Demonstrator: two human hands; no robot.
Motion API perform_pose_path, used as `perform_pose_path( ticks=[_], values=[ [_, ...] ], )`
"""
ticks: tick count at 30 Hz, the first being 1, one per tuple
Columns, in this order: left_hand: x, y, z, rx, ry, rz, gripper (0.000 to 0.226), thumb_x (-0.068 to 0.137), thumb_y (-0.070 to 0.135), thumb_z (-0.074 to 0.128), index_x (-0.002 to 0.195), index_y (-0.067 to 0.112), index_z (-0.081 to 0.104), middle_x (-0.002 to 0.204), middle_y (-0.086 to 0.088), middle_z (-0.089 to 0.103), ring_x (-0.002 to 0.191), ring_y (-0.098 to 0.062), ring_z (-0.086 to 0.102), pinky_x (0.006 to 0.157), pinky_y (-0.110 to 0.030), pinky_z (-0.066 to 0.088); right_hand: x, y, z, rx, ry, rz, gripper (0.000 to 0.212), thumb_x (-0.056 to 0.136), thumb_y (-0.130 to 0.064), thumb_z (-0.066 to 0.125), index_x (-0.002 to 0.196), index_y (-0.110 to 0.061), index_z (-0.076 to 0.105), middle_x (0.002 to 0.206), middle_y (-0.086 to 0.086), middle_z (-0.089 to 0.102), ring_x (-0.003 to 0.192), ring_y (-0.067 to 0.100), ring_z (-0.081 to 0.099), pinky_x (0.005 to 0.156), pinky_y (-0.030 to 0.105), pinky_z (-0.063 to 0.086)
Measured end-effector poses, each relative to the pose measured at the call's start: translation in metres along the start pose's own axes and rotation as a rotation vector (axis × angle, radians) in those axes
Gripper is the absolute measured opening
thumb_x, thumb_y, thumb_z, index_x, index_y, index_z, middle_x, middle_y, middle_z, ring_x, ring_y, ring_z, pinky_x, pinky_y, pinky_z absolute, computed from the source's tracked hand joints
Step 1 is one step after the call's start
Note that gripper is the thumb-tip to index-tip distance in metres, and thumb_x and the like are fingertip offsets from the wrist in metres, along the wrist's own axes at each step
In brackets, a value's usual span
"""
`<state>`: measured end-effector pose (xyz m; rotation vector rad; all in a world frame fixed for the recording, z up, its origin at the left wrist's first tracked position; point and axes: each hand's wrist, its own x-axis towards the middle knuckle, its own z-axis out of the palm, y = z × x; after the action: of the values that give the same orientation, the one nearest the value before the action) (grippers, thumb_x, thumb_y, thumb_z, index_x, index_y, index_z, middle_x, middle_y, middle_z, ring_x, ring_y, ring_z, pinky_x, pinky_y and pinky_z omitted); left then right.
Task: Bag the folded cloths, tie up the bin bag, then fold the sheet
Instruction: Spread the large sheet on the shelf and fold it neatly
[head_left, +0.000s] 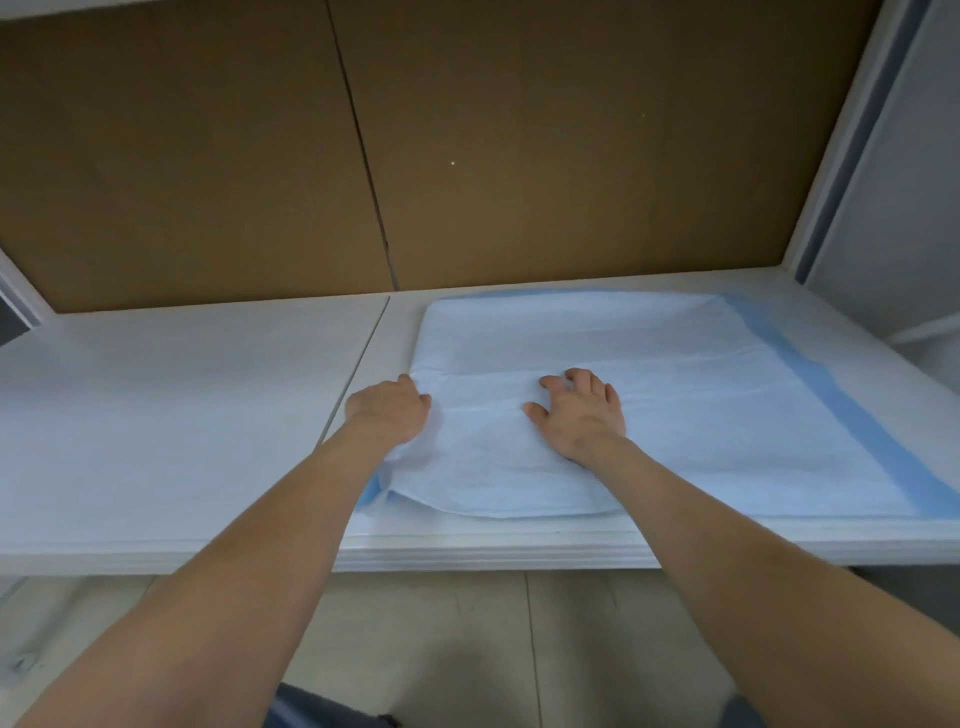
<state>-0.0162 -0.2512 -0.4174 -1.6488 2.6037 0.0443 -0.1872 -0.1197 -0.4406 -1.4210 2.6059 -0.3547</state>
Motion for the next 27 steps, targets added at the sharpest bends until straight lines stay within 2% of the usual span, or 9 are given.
perform_pose_path(
  ticks=[3, 5, 9, 12, 15, 18, 20, 24, 27],
  values=[
    [-0.002, 0.001, 0.002, -0.032, 0.004, -0.022, 0.052, 0.101, 0.044, 0.025, 0.133, 0.007, 0.04, 0.133, -0.016, 0.052, 0.12, -0.034, 0.051, 0.095, -0.038, 0.041, 0.0, 0.003, -0.009, 0.006, -0.061, -0.017, 0.055, 0.096, -0.053, 0.036, 0.145, -0.027, 0.033, 0.154, 0.007, 0.021, 0.144, 0.024, 0.017, 0.119, 0.039, 0.013],
    [-0.006, 0.0, 0.001, -0.061, 0.048, -0.039, 0.051, 0.101, 0.045, 0.027, 0.128, 0.005, 0.042, 0.129, -0.017, 0.054, 0.118, -0.034, 0.053, 0.091, -0.039, 0.043, -0.001, 0.006, -0.016, 0.023, -0.073, -0.018, 0.055, 0.095, -0.053, 0.04, 0.144, -0.026, 0.037, 0.152, 0.007, 0.026, 0.141, 0.026, 0.022, 0.117, 0.038, 0.02],
    [-0.02, -0.002, -0.006, -0.111, 0.152, -0.045, 0.042, 0.098, 0.039, 0.042, 0.124, 0.006, 0.042, 0.126, -0.015, 0.05, 0.113, -0.034, 0.055, 0.085, -0.041, 0.047, -0.01, 0.008, -0.023, -0.035, 0.025, 0.03, 0.049, 0.095, -0.048, 0.045, 0.137, -0.022, 0.046, 0.139, 0.008, 0.038, 0.13, 0.028, 0.033, 0.106, 0.038, 0.034],
    [-0.033, -0.001, -0.013, -0.202, 0.104, -0.077, 0.046, 0.094, 0.038, 0.052, 0.127, 0.007, 0.043, 0.127, -0.013, 0.05, 0.116, -0.032, 0.054, 0.089, -0.04, 0.047, -0.02, 0.006, -0.029, -0.036, 0.042, 0.05, 0.044, 0.095, -0.047, 0.046, 0.131, -0.022, 0.05, 0.133, 0.007, 0.041, 0.125, 0.027, 0.036, 0.098, 0.036, 0.038],
    [-0.045, -0.007, -0.016, -0.3, 0.025, -0.147, 0.047, 0.09, 0.037, 0.058, 0.122, 0.004, 0.047, 0.125, -0.013, 0.055, 0.116, -0.031, 0.054, 0.088, -0.037, 0.046, -0.031, 0.003, -0.034, 0.033, -0.033, 0.1, 0.045, 0.093, -0.047, 0.047, 0.129, -0.02, 0.052, 0.132, 0.008, 0.042, 0.123, 0.027, 0.041, 0.094, 0.037, 0.043],
    [-0.053, -0.017, -0.015, -0.405, -0.063, -0.16, 0.035, 0.087, 0.035, 0.063, 0.096, 0.002, 0.056, 0.105, -0.016, 0.065, 0.098, -0.033, 0.062, 0.079, -0.035, 0.053, -0.042, 0.005, -0.035, 0.059, -0.104, 0.139, 0.047, 0.094, -0.043, 0.047, 0.134, -0.019, 0.046, 0.132, 0.007, 0.045, 0.117, 0.028, 0.05, 0.091, 0.036, 0.046],
    [-0.06, -0.021, -0.014, -0.503, -0.128, -0.174, 0.036, 0.085, 0.035, 0.067, 0.076, 0.004, 0.05, 0.081, -0.013, 0.063, 0.08, -0.032, 0.062, 0.066, -0.032, 0.052, -0.048, 0.007, -0.035, 0.069, -0.131, 0.142, 0.047, 0.093, -0.041, 0.047, 0.135, -0.02, 0.044, 0.133, 0.007, 0.044, 0.114, 0.028, 0.053, 0.089, 0.035, 0.047],
    [-0.069, -0.021, -0.017, -0.665, -0.176, -0.235, 0.037, 0.077, 0.026, 0.076, 0.069, 0.006, 0.046, 0.07, -0.011, 0.056, 0.066, -0.027, 0.056, 0.062, -0.03, 0.045, -0.057, 0.006, -0.035, 0.112, -0.156, 0.129, 0.05, 0.09, -0.042, 0.051, 0.135, -0.02, 0.044, 0.134, 0.008, 0.041, 0.118, 0.03, 0.048, 0.097, 0.039, 0.045],
    [-0.07, -0.019, -0.02, -0.815, -0.191, -0.281, 0.03, 0.08, 0.014, 0.068, 0.068, 0.007, 0.042, 0.069, -0.011, 0.048, 0.06, -0.024, 0.047, 0.057, -0.029, 0.037, -0.059, 0.005, -0.038, 0.147, -0.172, 0.128, 0.051, 0.089, -0.043, 0.054, 0.134, -0.02, 0.046, 0.136, 0.008, 0.04, 0.122, 0.03, 0.045, 0.102, 0.041, 0.043]
  ],
)
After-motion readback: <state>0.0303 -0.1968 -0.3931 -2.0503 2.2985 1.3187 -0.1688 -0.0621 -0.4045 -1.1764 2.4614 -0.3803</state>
